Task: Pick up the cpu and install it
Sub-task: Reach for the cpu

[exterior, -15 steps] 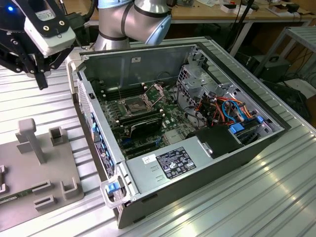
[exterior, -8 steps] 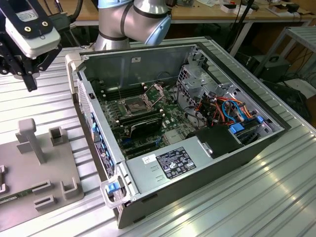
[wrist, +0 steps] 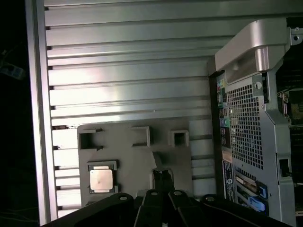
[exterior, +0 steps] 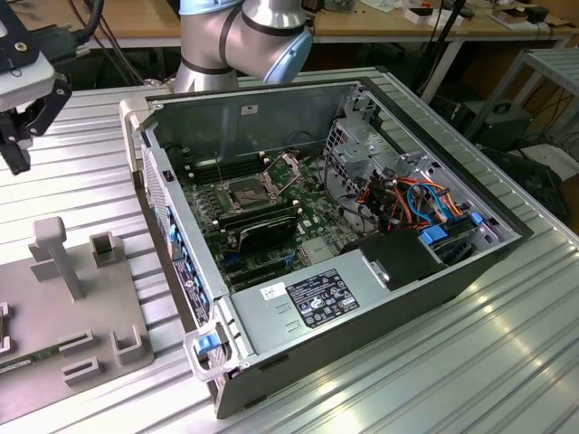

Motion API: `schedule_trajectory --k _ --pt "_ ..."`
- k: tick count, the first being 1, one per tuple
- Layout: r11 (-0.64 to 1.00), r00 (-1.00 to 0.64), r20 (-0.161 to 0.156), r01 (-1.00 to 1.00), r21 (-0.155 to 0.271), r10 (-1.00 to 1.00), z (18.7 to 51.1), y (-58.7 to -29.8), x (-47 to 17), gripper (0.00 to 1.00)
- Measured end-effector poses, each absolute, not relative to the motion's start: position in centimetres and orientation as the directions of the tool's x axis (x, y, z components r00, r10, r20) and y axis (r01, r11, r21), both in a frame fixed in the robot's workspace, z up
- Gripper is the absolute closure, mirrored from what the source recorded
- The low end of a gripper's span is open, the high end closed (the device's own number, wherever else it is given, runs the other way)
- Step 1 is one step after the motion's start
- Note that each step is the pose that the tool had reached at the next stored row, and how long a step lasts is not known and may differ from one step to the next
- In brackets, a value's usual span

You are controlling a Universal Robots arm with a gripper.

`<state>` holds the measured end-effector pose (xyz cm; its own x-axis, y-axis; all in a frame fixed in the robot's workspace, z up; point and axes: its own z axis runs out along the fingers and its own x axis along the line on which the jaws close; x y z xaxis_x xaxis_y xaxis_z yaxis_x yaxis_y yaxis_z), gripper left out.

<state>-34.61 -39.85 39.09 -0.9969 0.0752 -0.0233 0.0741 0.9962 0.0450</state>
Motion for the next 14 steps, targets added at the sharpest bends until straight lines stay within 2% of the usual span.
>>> schedule_trajectory --k 14 --pt "0.996 -0.997 -0.023 0.074 0.045 0.075 38.9 -39.9 -38.3 0.89"
